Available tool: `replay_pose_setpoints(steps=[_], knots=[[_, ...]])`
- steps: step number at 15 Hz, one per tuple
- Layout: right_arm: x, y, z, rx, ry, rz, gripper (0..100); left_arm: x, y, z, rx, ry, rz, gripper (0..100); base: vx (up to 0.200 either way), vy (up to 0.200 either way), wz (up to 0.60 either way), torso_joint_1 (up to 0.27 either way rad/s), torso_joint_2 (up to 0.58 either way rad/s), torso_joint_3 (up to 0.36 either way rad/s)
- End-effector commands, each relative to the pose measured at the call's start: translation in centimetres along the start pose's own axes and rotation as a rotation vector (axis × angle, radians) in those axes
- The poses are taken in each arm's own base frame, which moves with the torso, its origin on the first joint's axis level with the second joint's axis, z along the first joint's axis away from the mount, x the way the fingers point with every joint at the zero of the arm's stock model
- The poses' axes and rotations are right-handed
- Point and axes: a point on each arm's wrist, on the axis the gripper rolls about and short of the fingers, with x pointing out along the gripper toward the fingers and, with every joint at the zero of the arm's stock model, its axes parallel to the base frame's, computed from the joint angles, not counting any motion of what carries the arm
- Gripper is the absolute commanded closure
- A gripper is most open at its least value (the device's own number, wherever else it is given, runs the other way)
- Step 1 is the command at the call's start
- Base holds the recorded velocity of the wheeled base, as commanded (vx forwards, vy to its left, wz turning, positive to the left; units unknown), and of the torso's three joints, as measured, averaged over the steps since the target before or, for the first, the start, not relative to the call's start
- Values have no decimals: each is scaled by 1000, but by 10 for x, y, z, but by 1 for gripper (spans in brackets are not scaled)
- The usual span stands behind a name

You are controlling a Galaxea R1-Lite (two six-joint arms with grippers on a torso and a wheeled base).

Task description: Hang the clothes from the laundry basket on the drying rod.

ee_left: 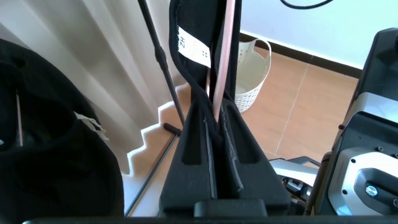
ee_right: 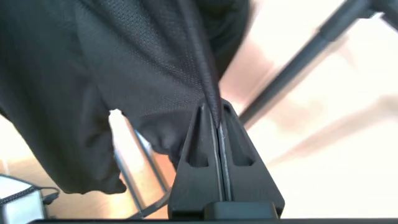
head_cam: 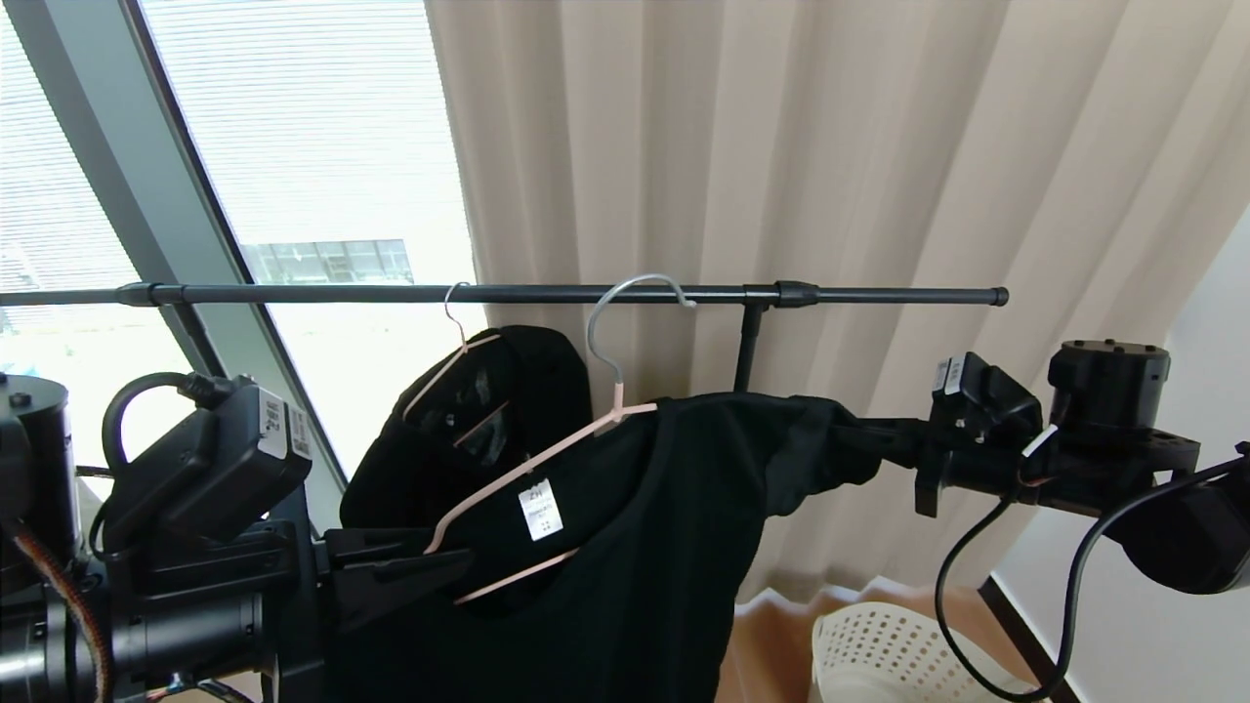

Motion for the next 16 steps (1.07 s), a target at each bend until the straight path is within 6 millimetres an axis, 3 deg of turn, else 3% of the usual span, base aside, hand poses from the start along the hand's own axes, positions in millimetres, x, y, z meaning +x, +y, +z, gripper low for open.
replay_pose_setpoints(steps=[1,16], knots=[[-2,-5,-2,2,3,-16,100,-2,-1,-1,3,-3,1,100,0,0,0,0,0,0],[-14,-44,-17,68,21,-124,100,-16,1,-6,-13,-13,56,100,0,0,0,0,0,0]])
